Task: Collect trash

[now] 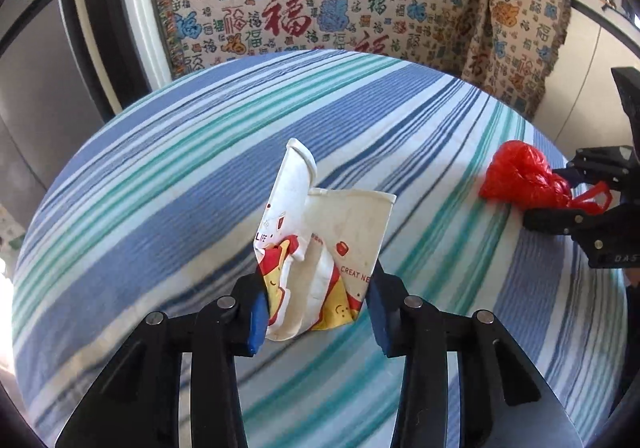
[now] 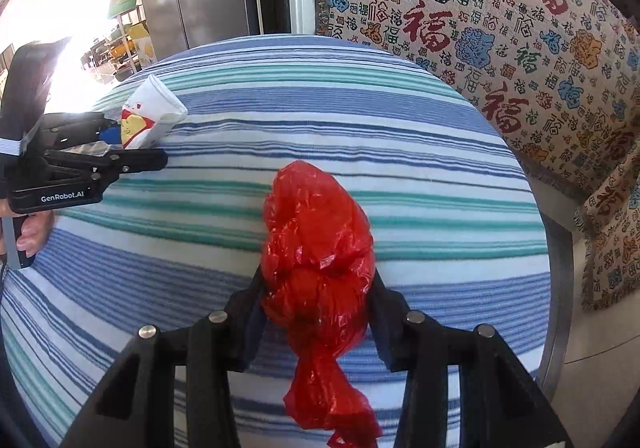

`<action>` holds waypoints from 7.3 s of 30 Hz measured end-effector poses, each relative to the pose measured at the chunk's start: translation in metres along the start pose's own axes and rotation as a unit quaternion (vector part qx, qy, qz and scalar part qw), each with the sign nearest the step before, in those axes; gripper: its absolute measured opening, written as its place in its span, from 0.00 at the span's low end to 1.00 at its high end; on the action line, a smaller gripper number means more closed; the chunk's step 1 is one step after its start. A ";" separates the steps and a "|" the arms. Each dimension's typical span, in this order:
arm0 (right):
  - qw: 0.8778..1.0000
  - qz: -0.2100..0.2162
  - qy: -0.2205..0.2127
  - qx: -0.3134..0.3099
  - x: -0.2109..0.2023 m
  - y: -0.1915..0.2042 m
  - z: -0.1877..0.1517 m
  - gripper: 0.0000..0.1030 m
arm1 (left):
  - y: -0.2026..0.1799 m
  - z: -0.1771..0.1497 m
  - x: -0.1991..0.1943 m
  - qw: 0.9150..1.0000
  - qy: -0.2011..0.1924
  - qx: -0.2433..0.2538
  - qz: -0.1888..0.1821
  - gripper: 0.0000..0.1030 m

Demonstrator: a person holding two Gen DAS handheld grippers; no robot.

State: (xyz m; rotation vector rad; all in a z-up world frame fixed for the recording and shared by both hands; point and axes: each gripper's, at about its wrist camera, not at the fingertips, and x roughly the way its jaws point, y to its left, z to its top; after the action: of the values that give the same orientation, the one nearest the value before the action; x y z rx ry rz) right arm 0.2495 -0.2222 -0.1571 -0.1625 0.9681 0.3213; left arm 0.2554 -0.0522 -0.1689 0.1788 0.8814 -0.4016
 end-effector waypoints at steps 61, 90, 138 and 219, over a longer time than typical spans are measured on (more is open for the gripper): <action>0.978 -0.061 -0.074 0.187 -0.131 -0.096 -0.086 0.44 | -0.184 0.036 -0.055 0.986 -0.056 0.037 -0.155 0.45; 0.946 -0.158 -0.020 0.282 -0.140 -0.247 -0.200 0.45 | -0.372 0.084 0.040 0.966 0.013 0.095 -0.242 0.46; 0.904 -0.287 -0.084 0.307 -0.235 -0.154 -0.226 1.00 | -0.341 0.048 -0.045 0.992 -0.030 0.065 -0.100 1.00; 0.908 -0.284 -0.070 0.301 -0.233 -0.151 -0.228 1.00 | -0.343 0.050 -0.048 0.994 -0.030 0.082 -0.072 0.99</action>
State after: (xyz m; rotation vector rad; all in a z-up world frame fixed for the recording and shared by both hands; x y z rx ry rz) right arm 0.0008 -0.4733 -0.0930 0.1461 0.7962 -0.5017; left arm 0.1224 -0.3673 -0.0956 0.2547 0.8050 -0.6122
